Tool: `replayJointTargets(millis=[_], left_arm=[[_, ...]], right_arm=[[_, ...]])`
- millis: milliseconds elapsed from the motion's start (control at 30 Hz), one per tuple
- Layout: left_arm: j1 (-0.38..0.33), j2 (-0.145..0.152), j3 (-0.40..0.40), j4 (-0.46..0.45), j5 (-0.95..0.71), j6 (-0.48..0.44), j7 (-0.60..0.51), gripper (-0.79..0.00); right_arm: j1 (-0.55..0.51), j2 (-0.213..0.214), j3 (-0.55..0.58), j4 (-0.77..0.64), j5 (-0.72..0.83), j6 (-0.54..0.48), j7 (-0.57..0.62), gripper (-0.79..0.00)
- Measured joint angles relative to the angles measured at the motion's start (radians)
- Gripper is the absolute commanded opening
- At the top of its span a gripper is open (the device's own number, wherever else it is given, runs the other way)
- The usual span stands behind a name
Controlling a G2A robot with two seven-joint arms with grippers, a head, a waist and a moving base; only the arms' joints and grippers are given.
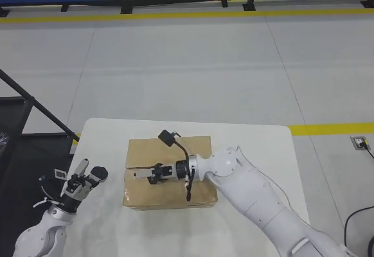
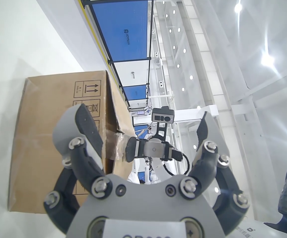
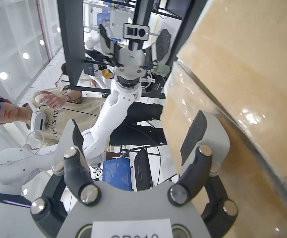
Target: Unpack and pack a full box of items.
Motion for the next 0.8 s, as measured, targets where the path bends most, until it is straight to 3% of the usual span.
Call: replayJointTargets(millis=[233, 400, 800], left_arm=[[-0.003, 0.006, -0.034, -0.016, -0.022, -0.003, -0.037, 0.000], [0.005, 0.012, -0.056, -0.037, -0.023, -0.023, -0.090, 0.000], [0.004, 0.012, -0.056, -0.036, -0.023, -0.022, -0.085, 0.000]], right_arm=[[-0.074, 0.068, 0.173, -0.136, -0.026, -0.143, -0.040, 0.000], [-0.170, 0.114, 0.315, -0.268, -0.082, -0.177, -0.113, 0.000], [-0.165, 0.113, 0.300, -0.260, -0.080, -0.175, -0.109, 0.000]])
